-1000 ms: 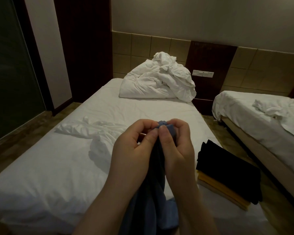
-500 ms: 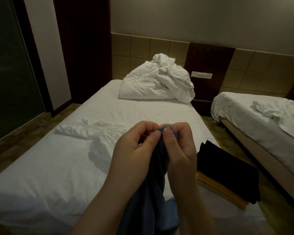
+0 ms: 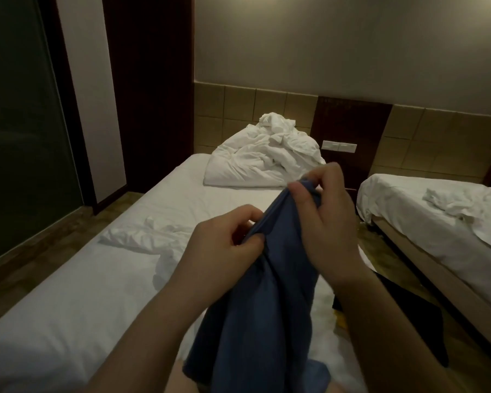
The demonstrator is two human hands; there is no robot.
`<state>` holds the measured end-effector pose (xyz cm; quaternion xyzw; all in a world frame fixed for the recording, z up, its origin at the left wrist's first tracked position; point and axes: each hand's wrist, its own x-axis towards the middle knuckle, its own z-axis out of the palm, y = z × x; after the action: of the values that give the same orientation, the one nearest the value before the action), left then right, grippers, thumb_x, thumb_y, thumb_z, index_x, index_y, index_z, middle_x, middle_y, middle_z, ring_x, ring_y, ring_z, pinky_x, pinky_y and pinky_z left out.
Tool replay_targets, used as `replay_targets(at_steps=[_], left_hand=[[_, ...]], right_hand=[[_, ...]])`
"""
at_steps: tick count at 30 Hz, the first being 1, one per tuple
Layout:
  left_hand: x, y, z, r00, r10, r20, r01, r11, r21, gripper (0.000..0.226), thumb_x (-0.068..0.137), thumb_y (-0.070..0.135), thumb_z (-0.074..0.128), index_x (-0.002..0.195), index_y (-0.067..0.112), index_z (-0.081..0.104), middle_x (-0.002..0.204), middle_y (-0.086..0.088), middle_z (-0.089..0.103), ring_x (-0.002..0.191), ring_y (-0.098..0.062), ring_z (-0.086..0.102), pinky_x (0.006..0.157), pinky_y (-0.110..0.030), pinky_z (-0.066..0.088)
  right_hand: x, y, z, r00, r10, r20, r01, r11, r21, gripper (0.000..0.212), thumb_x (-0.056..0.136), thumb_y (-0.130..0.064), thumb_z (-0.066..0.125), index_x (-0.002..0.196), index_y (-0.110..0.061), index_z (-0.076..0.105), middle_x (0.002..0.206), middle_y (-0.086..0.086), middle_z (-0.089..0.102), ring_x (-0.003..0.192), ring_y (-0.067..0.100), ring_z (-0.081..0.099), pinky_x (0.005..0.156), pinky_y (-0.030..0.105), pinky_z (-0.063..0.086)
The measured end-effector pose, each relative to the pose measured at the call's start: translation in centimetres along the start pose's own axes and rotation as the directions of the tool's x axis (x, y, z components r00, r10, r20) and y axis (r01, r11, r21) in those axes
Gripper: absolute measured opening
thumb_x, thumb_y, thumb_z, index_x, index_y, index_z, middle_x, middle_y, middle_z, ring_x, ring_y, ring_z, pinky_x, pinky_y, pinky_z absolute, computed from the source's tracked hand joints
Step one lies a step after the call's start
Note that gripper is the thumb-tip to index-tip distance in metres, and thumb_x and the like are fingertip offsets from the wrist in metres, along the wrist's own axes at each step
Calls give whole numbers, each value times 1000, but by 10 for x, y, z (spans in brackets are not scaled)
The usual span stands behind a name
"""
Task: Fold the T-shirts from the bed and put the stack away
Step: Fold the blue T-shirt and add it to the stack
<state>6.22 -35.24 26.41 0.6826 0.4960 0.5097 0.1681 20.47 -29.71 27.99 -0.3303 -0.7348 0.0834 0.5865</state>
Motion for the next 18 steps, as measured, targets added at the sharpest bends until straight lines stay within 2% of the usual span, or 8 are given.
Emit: replay_targets(at_steps=[1, 4, 7, 9, 12, 14, 16, 18], left_hand=[[6, 0, -3, 1000, 10, 25, -10, 1000, 3, 5, 82, 26, 59, 80, 24, 63, 72, 3, 64, 67, -13, 59, 67, -29, 49], [27, 2, -7, 979, -59, 197, 62, 998, -7, 45, 76, 43, 57, 73, -2, 59, 65, -11, 56, 60, -22, 51, 62, -36, 45], [41, -2, -2, 909, -171, 380, 139, 984, 110, 51, 81, 49, 59, 90, 0, 67, 87, -12, 69, 81, -25, 65, 80, -40, 53], [46, -7, 5, 916, -155, 369, 109, 984, 144, 40, 86, 40, 59, 93, 1, 67, 92, -11, 69, 86, -25, 64, 84, -41, 52], [47, -15, 18, 933, -148, 329, 119, 987, 105, 35, 85, 34, 61, 71, 2, 57, 74, -9, 60, 70, -22, 56, 71, -35, 47], [44, -22, 28, 921, -182, 343, 178, 983, 45, 41, 79, 41, 62, 68, 2, 56, 72, -10, 58, 69, -20, 55, 72, -37, 48], [41, -29, 39, 910, -205, 361, 235, 971, -42, 59, 67, 53, 58, 81, -4, 64, 84, -16, 68, 81, -27, 64, 84, -43, 50], [38, -36, 49, 914, -221, 340, 267, 959, -93, 65, 62, 57, 54, 83, -4, 65, 87, -20, 68, 83, -28, 65, 83, -43, 50]], right_hand=[[11, 0, -4, 999, -49, 16, 49, 998, -44, 12, 91, -29, 49, 84, -26, 39, 76, -16, 44, 72, -8, 47, 66, 4, 37], [40, -1, -16, 986, -152, 72, 160, 980, -119, 13, 89, -27, 50, 87, -17, 42, 76, -16, 44, 74, -9, 47, 68, 3, 36], [64, -6, -34, 973, -193, 130, 218, 950, -223, 15, 92, -25, 54, 88, -15, 43, 76, -15, 45, 71, -2, 48, 66, 3, 34], [78, -10, -45, 966, -184, 181, 233, 922, -309, 15, 93, -23, 54, 89, -14, 43, 76, -14, 44, 69, 2, 46, 63, 2, 34], [97, -15, -58, 963, -193, 188, 256, 877, -407, 16, 93, -24, 54, 90, -15, 41, 76, -11, 43, 73, 10, 47, 61, 5, 33], [105, -18, -65, 966, -200, 165, 252, 870, -424, 16, 94, -24, 54, 90, -14, 41, 76, -9, 43, 71, 9, 45, 60, 4, 32], [111, -20, -69, 971, -186, 150, 234, 875, -424, 17, 94, -24, 53, 90, -15, 39, 75, -12, 42, 67, 1, 42, 60, 0, 32], [112, -20, -70, 973, -171, 153, 221, 874, -433, 17, 94, -25, 53, 90, -15, 39, 75, -15, 41, 67, -4, 41, 60, -3, 31]])
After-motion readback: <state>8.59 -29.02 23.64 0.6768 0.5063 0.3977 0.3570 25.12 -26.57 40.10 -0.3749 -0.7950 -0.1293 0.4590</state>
